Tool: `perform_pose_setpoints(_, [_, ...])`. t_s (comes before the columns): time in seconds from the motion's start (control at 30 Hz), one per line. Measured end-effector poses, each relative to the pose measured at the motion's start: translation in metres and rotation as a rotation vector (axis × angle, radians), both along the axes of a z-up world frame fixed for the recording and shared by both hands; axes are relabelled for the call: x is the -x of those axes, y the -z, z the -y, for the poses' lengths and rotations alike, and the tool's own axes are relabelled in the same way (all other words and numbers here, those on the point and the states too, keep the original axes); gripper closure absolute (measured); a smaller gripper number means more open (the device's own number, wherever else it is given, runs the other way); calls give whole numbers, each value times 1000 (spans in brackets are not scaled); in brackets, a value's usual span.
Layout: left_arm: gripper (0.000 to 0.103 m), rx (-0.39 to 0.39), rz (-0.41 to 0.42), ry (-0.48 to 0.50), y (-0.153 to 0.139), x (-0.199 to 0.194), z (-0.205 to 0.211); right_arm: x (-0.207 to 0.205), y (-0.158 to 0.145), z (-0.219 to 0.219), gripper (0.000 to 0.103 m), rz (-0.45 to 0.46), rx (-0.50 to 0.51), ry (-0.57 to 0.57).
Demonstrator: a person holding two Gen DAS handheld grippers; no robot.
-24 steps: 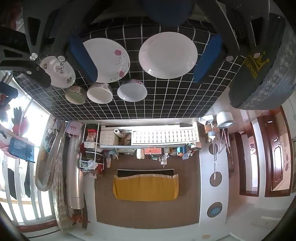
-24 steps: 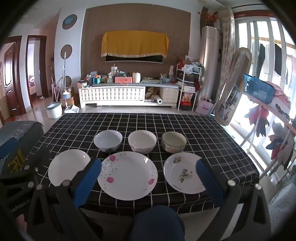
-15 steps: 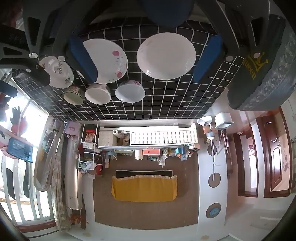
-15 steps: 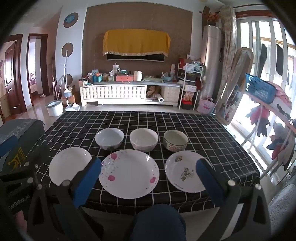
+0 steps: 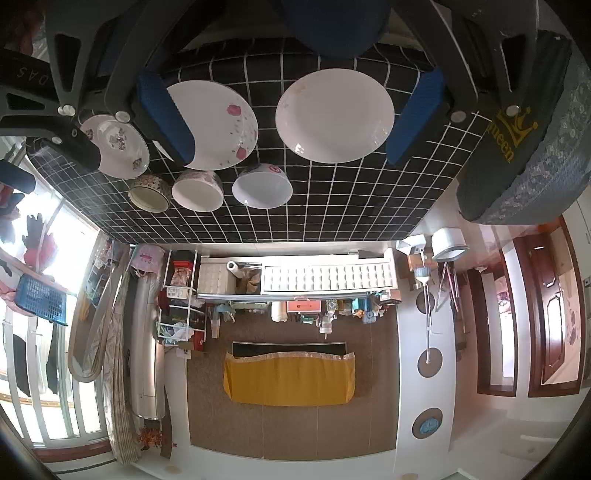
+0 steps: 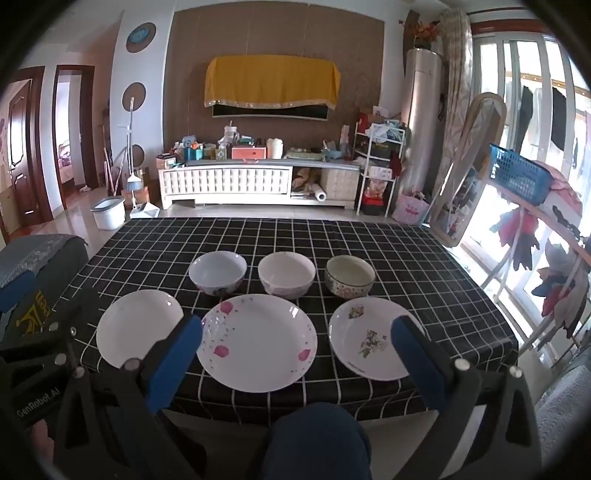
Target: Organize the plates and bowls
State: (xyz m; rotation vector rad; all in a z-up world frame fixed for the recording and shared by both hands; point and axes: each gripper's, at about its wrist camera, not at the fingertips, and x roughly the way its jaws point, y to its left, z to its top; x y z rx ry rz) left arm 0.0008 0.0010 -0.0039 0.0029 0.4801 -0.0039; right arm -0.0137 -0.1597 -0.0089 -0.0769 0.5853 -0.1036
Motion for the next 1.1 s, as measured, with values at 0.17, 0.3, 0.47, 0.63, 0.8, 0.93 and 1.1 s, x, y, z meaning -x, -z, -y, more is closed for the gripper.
perform_pose_setpoints(0.17, [0, -1, 0, 1, 0, 0, 0, 0, 1, 0, 0, -4, -3, 3])
perform_pose_setpoints(0.3, [0, -1, -2, 2, 1, 0, 0, 0, 1, 0, 0, -6, -3, 4])
perform_pose_setpoints(0.47, [0, 15, -9, 13, 4, 0, -2, 0, 2, -2, 0, -8, 8, 12])
perform_pose_setpoints(0.63, [0, 22, -16, 19, 5, 0, -4, 0, 3, -3, 0, -11, 8, 19])
perform_pose_setpoints(0.8, [0, 22, -19, 20, 3, -1, -5, -1, 5, -3, 0, -15, 6, 20])
perform_pose_setpoints(0.93, [0, 18, -20, 20, 3, -1, -5, -1, 5, -3, 0, -16, 5, 22])
perform_pose_setpoints(1.1, [0, 19, -25, 20, 4, -2, -5, -2, 4, -3, 0, -19, 13, 22])
